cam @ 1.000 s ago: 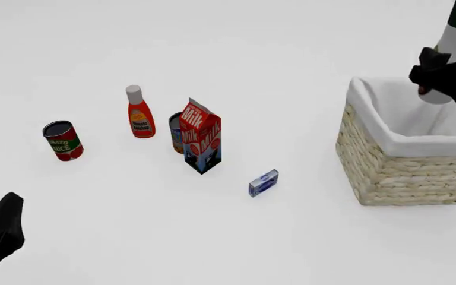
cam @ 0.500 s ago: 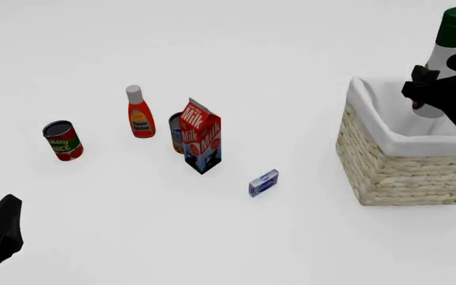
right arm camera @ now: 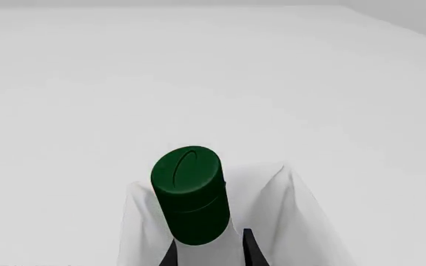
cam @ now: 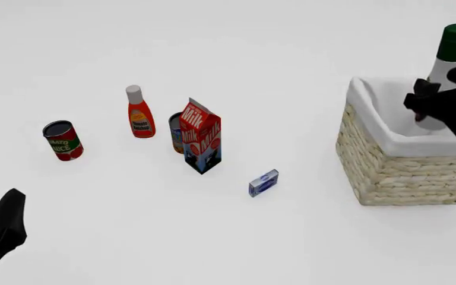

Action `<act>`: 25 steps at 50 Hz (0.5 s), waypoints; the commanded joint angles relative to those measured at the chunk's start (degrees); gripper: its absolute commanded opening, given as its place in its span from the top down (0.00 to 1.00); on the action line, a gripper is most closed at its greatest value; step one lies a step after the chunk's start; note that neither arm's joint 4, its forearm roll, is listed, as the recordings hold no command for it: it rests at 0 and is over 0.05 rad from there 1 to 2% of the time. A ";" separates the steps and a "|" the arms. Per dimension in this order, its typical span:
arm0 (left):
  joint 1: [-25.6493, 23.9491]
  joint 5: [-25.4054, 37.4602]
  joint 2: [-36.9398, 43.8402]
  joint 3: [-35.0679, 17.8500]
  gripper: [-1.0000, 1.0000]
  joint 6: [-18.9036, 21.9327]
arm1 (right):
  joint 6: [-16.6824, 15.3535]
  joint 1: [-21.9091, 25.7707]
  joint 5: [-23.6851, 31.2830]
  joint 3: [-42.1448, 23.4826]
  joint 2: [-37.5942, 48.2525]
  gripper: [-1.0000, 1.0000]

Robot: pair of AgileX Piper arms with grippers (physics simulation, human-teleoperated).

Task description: Pick the salad dressing and place it in the basket.

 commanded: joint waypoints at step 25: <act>0.39 -0.18 0.06 0.00 0.00 18.80 | 2.16 -0.18 -2.88 2.34 1.18 0.00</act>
